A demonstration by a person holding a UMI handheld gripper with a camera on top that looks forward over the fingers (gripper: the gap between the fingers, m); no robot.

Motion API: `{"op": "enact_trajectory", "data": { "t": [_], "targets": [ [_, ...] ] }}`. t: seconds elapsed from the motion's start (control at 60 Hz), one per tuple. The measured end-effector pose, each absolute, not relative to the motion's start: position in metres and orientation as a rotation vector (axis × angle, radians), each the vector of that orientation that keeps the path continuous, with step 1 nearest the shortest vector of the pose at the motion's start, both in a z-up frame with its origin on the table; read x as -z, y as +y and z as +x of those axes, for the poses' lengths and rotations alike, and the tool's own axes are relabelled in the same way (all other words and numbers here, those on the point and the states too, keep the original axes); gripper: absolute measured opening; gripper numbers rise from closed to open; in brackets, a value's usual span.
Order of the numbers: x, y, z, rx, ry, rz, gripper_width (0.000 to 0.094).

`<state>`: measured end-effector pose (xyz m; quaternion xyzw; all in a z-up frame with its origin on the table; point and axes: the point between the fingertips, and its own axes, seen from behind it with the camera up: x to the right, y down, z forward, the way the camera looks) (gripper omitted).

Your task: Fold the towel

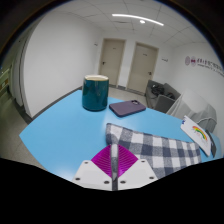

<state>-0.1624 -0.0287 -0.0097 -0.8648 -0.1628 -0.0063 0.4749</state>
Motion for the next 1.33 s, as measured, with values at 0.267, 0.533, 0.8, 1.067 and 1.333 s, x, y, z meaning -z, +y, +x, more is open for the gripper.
{"op": "enact_trajectory", "data": {
  "t": [0.267, 0.533, 0.8, 1.067, 1.333],
  "targets": [
    [-0.083, -0.010, -0.113, -0.100, -0.228, -1.995, 0.0007],
    [-0.082, -0.003, 0.094, 0.102, 0.004, -2.054, 0.0030],
    [-0.026, -0.015, 0.167, 0.186, 0.152, -2.178, 0.0376],
    [-0.092, -0.066, 0.150, 0.232, 0.233, -2.098, 0.0823],
    [-0.154, -0.169, 0.064, 0.167, 0.196, -2.062, 0.0845]
  ]
}}
